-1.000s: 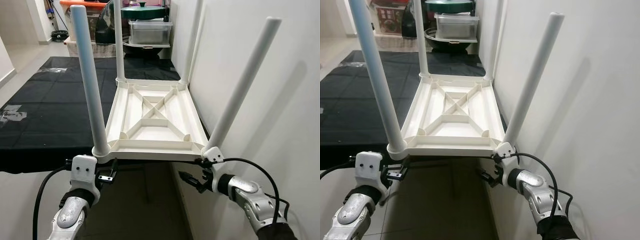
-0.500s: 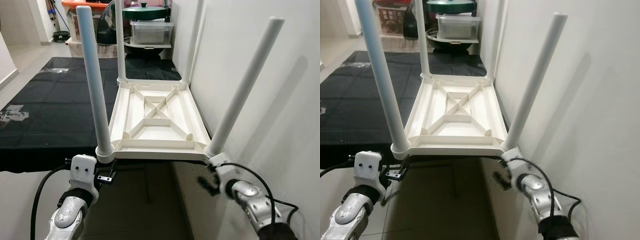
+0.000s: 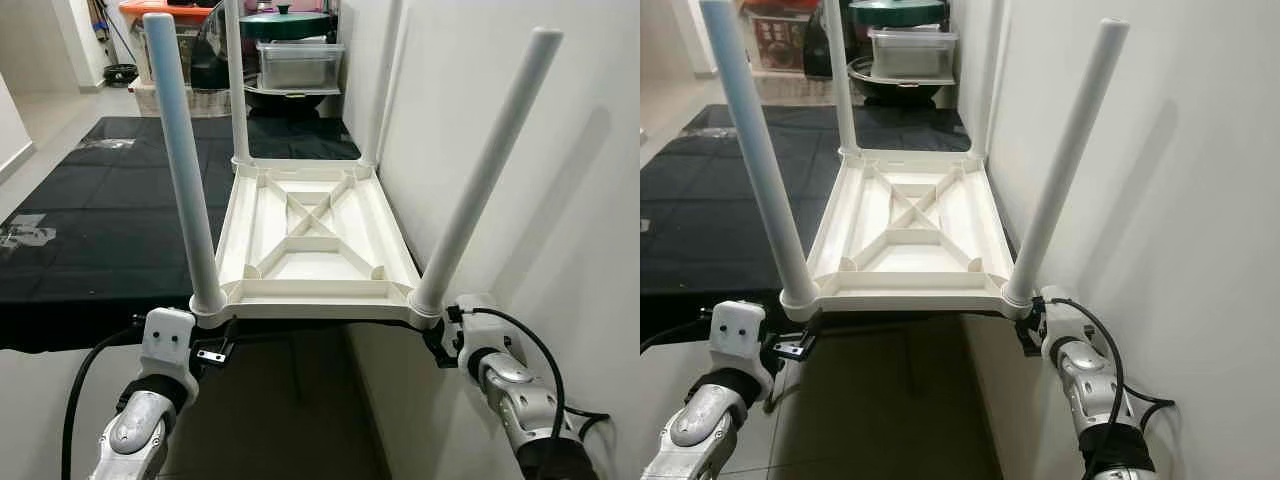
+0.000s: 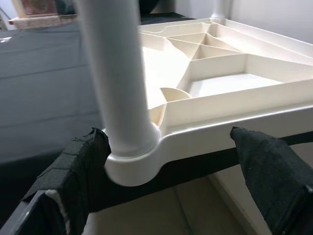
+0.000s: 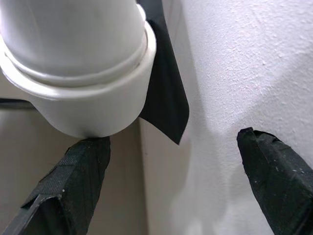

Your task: Building children table

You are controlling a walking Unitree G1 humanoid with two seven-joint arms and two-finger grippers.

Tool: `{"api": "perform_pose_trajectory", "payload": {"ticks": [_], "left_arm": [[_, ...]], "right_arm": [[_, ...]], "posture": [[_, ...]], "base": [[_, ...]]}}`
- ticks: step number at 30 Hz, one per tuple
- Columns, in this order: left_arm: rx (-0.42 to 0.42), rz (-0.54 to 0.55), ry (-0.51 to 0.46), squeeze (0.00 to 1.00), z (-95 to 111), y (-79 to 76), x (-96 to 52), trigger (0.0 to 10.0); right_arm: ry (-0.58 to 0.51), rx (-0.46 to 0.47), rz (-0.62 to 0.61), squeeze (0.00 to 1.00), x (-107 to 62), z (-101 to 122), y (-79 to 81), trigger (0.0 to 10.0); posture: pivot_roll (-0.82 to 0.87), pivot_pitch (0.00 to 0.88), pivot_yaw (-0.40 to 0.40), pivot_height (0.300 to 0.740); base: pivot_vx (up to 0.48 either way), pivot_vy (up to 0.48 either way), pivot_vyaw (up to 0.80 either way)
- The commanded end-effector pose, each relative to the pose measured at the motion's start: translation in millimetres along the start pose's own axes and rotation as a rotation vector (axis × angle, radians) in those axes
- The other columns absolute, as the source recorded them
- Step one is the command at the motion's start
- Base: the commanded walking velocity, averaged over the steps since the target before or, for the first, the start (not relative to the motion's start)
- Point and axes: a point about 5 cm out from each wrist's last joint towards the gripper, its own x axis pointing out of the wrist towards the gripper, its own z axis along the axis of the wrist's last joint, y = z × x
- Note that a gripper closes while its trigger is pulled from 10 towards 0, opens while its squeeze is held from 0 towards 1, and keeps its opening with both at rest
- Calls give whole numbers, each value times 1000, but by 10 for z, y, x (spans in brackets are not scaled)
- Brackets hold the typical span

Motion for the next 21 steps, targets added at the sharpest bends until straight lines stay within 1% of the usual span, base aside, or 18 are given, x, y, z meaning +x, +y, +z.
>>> {"api": "perform_pose_trajectory", "payload": {"ticks": [1, 2, 4, 5, 7, 9, 11, 21], "left_arm": [[3, -9, 11, 0, -33, 21, -7, 10000], [3, -9, 11, 0, -33, 21, -7, 10000], [2, -12, 15, 0, -44, 14, -17, 10000], [2, -12, 15, 0, -44, 14, -17, 10000], [2, -14, 17, 0, -49, 7, -18, 10000], [2, -18, 17, 0, -48, -4, -9, 10000], [2, -20, 17, 0, -46, -5, -2, 10000], [2, -18, 16, 0, -44, 4, 7, 10000]], "right_arm": [[-181, 30, 60, 0, -34, 334, 80, 10000], [-181, 30, 60, 0, -34, 334, 80, 10000], [-229, 43, 93, 0, -61, 399, 105, 10000], [-229, 43, 93, 0, -61, 399, 105, 10000], [-251, 32, 113, 0, -77, 425, 117, 10000], [-275, -5, 160, 0, -109, 445, 152, 10000], [-284, -22, 181, 0, -124, 447, 174, 10000], [-314, -34, 156, 0, -82, 512, 191, 10000]], "posture": [[-1, 0, -52, 740], [-1, 0, -52, 740], [2, 0, -56, 740], [2, 0, -56, 740], [2, 0, -56, 740], [-2, 0, -55, 740], [-2, 0, -55, 740], [0, 0, -54, 740]], "base": [[0, 0, 0], [0, 0, 0], [0, 0, 0], [0, 0, 0], [0, 0, 0], [0, 0, 0], [0, 0, 0], [0, 0, 0]]}}
